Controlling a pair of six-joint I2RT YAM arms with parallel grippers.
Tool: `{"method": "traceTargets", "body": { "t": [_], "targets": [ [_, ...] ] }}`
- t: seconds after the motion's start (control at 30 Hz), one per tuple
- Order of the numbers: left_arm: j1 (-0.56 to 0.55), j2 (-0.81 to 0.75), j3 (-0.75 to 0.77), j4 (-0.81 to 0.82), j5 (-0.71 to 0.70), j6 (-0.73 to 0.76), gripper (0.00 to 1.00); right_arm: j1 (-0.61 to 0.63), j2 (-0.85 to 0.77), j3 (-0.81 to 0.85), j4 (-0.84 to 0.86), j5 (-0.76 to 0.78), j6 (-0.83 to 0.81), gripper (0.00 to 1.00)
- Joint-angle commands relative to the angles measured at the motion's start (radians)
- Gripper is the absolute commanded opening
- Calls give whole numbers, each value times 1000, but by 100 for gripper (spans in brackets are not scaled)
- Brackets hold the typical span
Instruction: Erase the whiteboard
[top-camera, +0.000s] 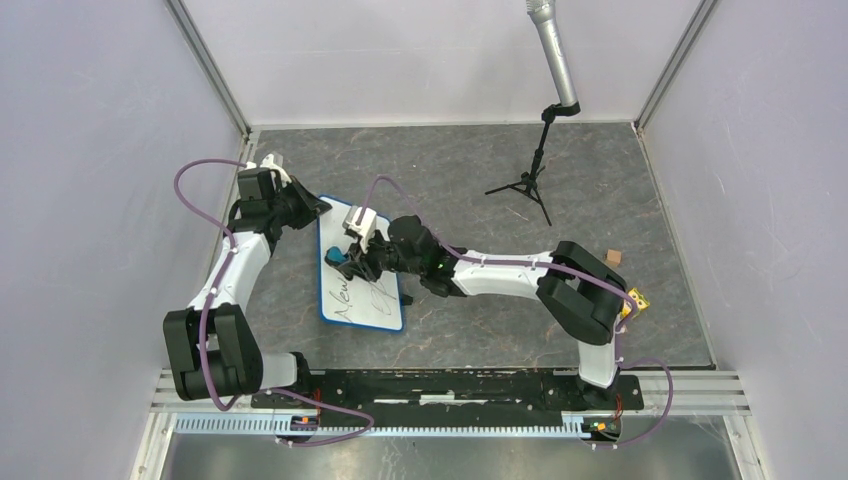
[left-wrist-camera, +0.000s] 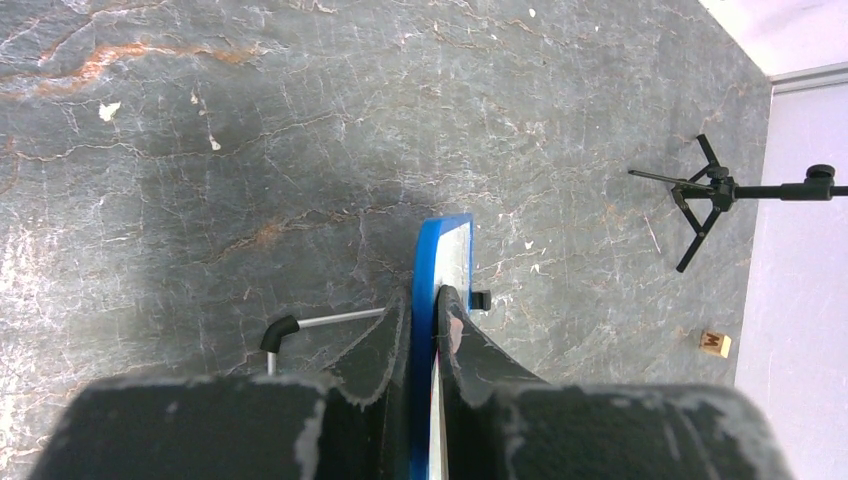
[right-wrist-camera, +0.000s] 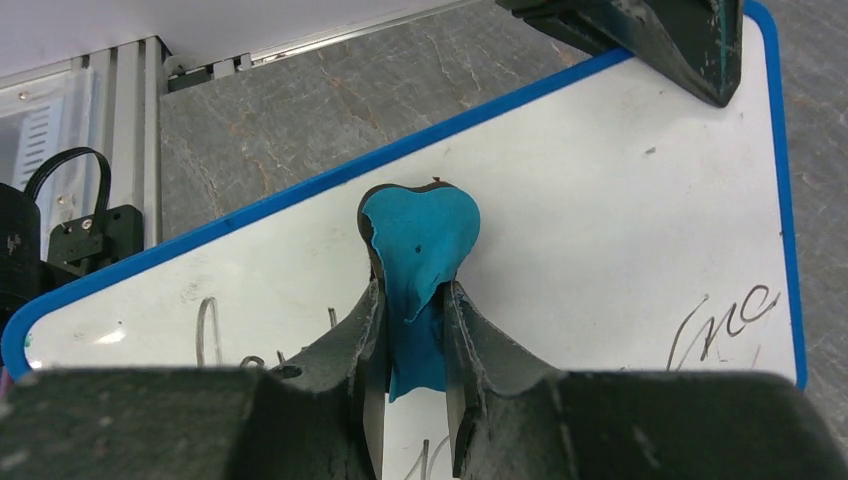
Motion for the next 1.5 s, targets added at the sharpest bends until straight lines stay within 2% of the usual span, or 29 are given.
{"method": "traceTargets", "body": {
  "t": [0.0, 0.2, 0.33, 0.43, 0.67, 0.93, 1.03, 1.27, 1.33, 1.47],
  "targets": [
    [-15, -41, 9, 52, -37, 13, 2, -44, 55, -45, -148, 3, 72, 5],
    [-15, -46, 3, 52, -45, -2, 2, -79, 85, 86, -271, 64, 0, 5],
    [-14, -44, 2, 53, -50, -3, 2, -59, 101, 181, -288, 13, -2, 5],
    [-14, -46, 3, 53, -51, -2, 2, -19, 80, 193, -269, -17, -8, 5],
    [-15, -51, 2, 53, -58, -2, 2, 89, -15, 26, -176, -51, -88, 5],
    [-13, -69, 2, 42, -88, 18, 2, 131, -43, -107, -48, -182, -84, 5],
    [-14, -76, 0, 42, -89, 18, 2, 107, -74, -171, -13, -139, -86, 5],
    [-13, -76, 2, 39, -70, 14, 3, -25, -68, -266, 101, -140, 69, 5],
    [-13, -76, 12, 20, -63, 12, 10, -32, -67, -256, 103, -137, 77, 5],
    [-14, -88, 16, -23, -78, 1, 52, -30, -56, -221, 148, -182, 137, 5]
  ]
}}
